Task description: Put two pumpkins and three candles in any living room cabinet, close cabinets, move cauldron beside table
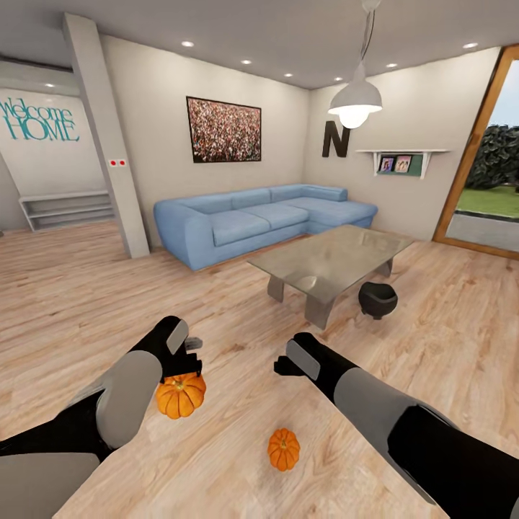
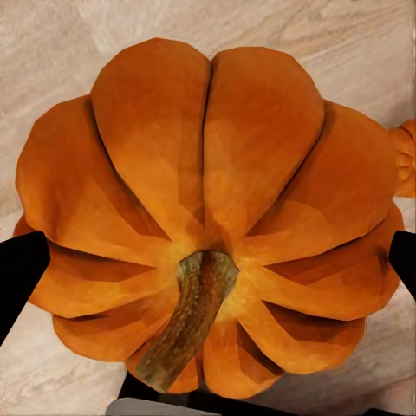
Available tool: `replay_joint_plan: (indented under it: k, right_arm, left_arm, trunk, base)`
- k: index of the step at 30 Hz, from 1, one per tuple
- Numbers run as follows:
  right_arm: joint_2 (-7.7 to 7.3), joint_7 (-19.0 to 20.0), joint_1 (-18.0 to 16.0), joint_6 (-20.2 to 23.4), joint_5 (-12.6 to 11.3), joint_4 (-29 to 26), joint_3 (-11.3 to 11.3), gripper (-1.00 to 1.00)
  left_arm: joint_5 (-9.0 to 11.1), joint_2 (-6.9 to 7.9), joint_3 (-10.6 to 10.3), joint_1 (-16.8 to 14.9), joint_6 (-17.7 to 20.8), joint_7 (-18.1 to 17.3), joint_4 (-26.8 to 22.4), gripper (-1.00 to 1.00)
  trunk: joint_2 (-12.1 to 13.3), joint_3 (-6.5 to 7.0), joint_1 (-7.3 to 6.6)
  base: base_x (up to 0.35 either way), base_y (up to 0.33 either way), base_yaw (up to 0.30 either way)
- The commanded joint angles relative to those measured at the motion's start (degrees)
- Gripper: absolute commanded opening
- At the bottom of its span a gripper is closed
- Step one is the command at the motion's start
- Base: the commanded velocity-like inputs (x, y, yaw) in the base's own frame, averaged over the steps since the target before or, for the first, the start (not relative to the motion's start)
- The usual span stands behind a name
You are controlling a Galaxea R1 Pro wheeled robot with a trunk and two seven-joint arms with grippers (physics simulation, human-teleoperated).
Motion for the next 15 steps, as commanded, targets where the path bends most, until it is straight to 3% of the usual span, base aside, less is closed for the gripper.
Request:
replay_joint_plan:
  k: [1, 8, 15]
  right_arm:
    - [-0.05, -0.46, -0.07, 0.08, -0.6, -0.08, 0.44, 1.0]
    - [-0.14, -0.54, -0.07, 0.07, -0.61, -0.05, 0.45, 1.0]
    - [-0.18, -0.55, -0.03, 0.07, -0.62, 0.13, 0.45, 1.0]
  left_arm:
    - [-0.5, -0.07, 0.44, -0.05, 0.22, 0.06, -0.08, -1.0]
    - [-0.53, -0.09, 0.46, -0.05, -0.53, 0.03, 0.02, -1.0]
    - [-0.53, -0.09, 0.54, -0.05, -0.7, -0.02, 0.07, -1.0]
  trunk:
    - [-0.45, -0.24, 0.22]
    - [-3.25, -1.5, 1.76]
    - [-6.06, -2.76, 3.29]
  base:
    - [0.0, 0.0, 0.0]
    - [0.003, 0.0, 0.0]
    - [0.16, 0.02, 0.0]
